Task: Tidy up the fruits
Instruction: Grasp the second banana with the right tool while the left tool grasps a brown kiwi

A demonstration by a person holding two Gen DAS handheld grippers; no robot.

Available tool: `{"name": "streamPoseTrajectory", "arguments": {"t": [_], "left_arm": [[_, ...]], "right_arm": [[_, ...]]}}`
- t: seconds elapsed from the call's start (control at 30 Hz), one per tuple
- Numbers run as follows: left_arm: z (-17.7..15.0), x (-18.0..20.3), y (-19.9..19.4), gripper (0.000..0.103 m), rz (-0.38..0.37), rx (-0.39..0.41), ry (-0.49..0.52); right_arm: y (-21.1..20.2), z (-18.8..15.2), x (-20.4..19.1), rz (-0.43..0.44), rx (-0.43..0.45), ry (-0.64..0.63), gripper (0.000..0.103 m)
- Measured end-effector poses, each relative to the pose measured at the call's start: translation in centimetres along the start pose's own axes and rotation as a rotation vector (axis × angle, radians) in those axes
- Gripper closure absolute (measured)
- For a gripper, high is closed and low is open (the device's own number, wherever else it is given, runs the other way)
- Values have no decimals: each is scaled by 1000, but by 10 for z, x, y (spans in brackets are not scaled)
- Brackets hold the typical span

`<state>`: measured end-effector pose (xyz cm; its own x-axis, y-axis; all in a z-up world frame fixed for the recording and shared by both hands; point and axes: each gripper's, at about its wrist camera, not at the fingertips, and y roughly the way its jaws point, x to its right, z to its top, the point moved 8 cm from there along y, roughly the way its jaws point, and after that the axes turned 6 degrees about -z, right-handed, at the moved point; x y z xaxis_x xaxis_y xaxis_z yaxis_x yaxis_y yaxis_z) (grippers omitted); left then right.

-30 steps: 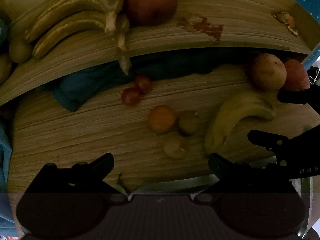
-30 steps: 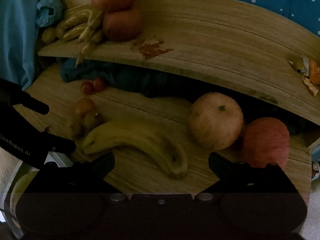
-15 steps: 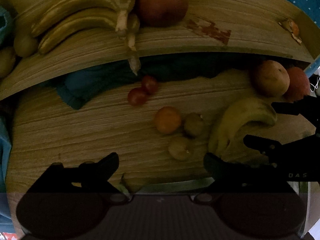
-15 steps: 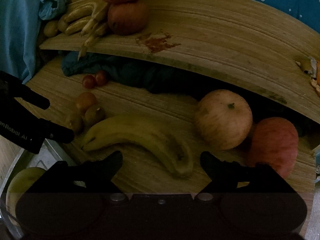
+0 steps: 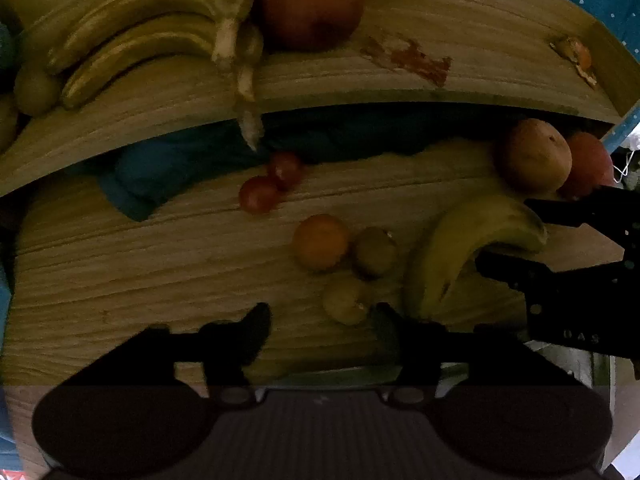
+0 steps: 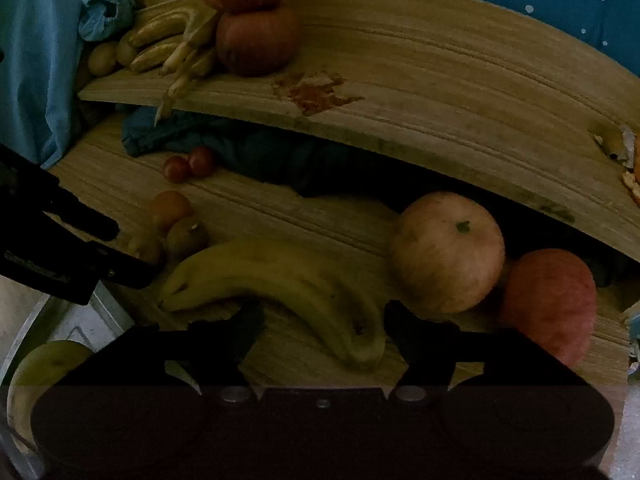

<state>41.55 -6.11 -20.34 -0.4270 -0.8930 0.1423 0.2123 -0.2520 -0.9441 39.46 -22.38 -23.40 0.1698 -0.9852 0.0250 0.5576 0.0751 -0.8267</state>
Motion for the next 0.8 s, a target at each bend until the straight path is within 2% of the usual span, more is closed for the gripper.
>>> {"name": "streamPoseTrajectory", "arguments": {"t": [0.27,0.33,0.4,0.47,0.7,0.8], "left_arm": [[1,8,9,65,-10,-4,-1],[1,8,11,67,-11,-1,-6],[1,8,11,68,-19,4,-16],[1,8,12,68,-23,7,-20],[3,8,13,68,-18,8,-10],[5,7,14,68,-15,15,-14]], "right_arm": [[-7,-8,4,-20,-10,-29,59],[-10,-12,5,-13,-19,-34,61],[-12,-14,5,-11,-20,-38,60],[-10,-11,3,-13,-16,-51,52],[4,5,-8,29,11,-119,45],[5,7,-11,45,21,-144,46]]}}
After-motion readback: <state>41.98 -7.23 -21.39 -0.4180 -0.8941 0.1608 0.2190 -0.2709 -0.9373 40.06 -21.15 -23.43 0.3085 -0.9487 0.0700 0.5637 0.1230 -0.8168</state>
